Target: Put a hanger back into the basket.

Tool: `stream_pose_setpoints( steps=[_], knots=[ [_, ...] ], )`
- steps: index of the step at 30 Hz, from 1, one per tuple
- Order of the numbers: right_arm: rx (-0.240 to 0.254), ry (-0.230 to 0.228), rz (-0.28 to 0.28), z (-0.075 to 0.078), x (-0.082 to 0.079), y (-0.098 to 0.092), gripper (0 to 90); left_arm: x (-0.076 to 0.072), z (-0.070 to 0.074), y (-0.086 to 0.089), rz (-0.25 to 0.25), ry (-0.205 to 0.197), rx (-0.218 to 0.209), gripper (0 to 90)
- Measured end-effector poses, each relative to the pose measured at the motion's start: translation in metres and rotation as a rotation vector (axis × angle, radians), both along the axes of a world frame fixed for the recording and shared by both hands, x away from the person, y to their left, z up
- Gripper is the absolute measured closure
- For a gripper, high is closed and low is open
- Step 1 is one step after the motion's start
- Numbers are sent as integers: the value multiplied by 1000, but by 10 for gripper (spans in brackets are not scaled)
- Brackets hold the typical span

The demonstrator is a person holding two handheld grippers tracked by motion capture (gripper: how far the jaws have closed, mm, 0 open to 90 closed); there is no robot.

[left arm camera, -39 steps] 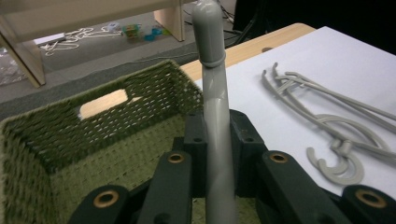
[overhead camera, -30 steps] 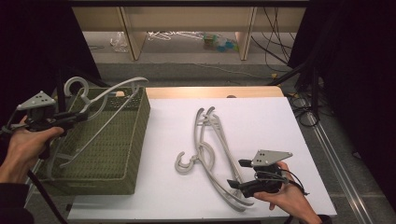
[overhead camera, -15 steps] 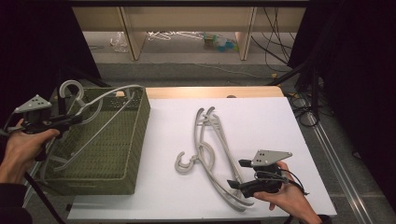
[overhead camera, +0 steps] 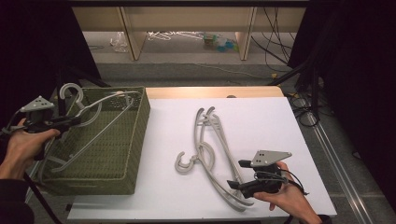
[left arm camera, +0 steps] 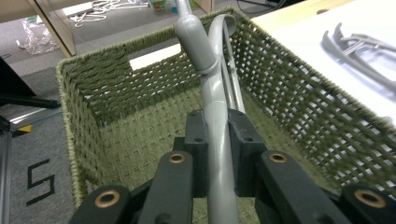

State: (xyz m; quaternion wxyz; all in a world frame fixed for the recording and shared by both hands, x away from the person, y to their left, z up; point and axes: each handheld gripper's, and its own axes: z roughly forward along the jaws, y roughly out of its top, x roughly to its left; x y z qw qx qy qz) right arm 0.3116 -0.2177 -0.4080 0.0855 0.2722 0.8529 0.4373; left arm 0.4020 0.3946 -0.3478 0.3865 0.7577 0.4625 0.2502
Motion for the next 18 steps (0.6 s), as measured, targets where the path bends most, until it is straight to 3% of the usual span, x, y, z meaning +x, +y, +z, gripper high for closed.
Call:
stream_pose_setpoints(
  steps=[2,3,5,6,7,8,9,10,11,13,14,15,17,18],
  knots=[
    [0,1,0,0,0,0,209,3,-3,2,8,8,8,793],
    [-1,6,0,0,0,0,209,4,-3,3,0,15,34,793],
    [-4,9,1,-1,0,1,209,7,-4,2,1,19,31,795],
    [-4,9,1,-1,0,1,209,6,-2,4,-14,50,73,795],
    [-4,9,2,-1,0,0,210,7,-3,1,5,32,37,796],
    [-3,11,1,-1,0,0,210,8,-2,0,17,26,31,796],
    [-3,13,-1,-1,0,0,210,9,0,2,3,28,55,796],
    [-4,4,2,-1,1,0,210,9,1,1,19,14,38,796],
    [-4,4,2,-1,1,0,210,10,3,3,0,8,59,796],
    [-5,8,4,-1,1,0,210,13,2,0,-7,-17,42,796],
    [-5,8,4,-1,1,0,210,14,1,0,-9,-16,48,797],
    [-5,9,5,-1,1,0,210,16,-1,0,-48,-17,91,798],
    [-5,12,6,-2,0,0,211,17,-4,-2,-54,-30,86,796],
    [-6,12,0,-2,0,1,211,18,-6,0,-84,-21,129,797]
  ],
)
